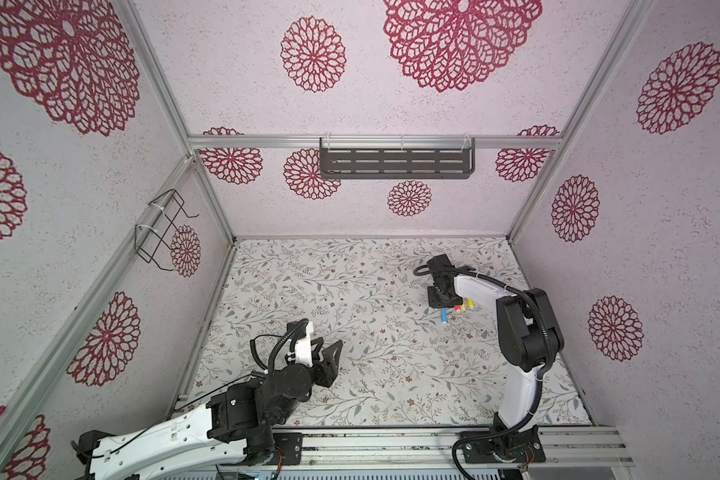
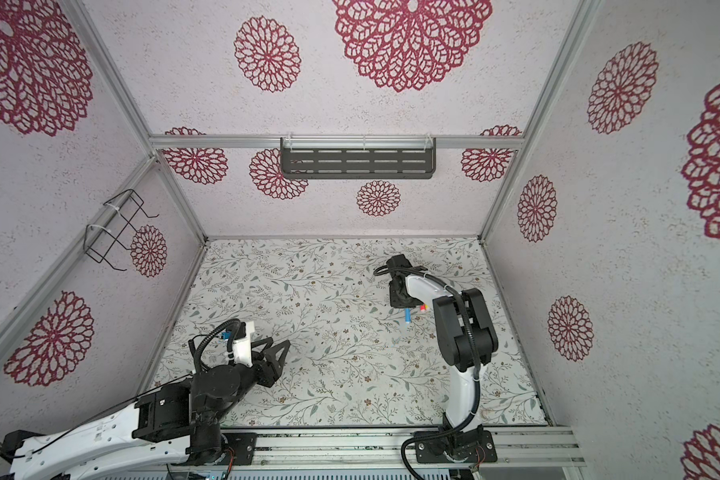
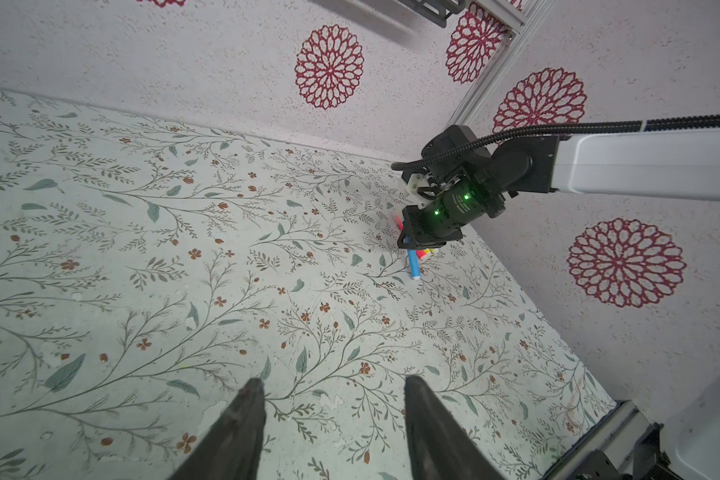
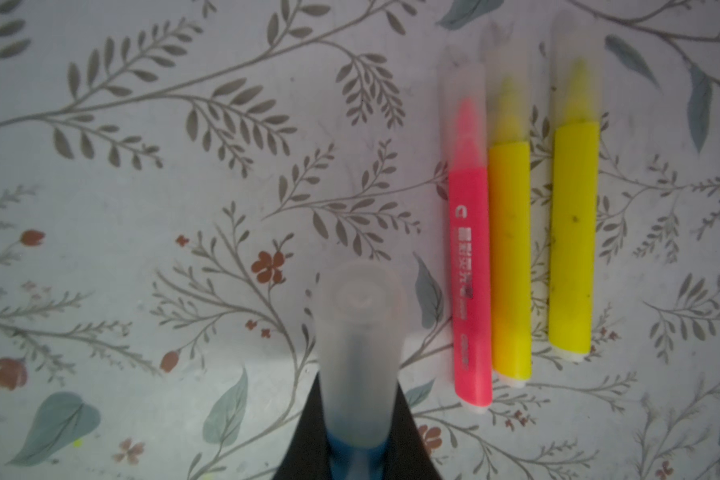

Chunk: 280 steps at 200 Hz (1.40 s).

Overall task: Insert the pens into the pen caps
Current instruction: 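Carry the capped blue marker beside the highlighters with the right gripper while the left withdraws, then lower the blue marker flat beside the pink highlighter and open the right gripper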

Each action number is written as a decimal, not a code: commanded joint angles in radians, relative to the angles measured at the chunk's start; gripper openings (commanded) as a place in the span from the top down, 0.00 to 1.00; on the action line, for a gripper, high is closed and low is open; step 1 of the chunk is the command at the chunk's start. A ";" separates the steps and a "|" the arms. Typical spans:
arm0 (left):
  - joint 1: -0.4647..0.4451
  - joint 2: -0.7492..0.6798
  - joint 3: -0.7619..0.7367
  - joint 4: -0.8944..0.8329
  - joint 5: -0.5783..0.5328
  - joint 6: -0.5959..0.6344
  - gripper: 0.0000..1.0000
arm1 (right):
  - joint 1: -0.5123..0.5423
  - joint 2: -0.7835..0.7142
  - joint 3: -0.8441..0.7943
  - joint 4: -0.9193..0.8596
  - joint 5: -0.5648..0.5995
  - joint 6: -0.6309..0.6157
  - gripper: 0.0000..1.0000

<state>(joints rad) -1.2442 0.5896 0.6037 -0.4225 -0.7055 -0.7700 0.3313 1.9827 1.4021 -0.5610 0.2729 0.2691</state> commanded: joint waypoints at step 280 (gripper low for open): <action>-0.112 0.072 0.129 -0.051 -0.307 0.095 0.01 | -0.009 -0.225 0.019 0.096 -0.137 -0.074 0.62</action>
<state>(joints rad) -1.3518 0.6361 0.6708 -0.4671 -0.8467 -0.7471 0.3252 1.8843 1.4918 -0.6121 0.3351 0.2234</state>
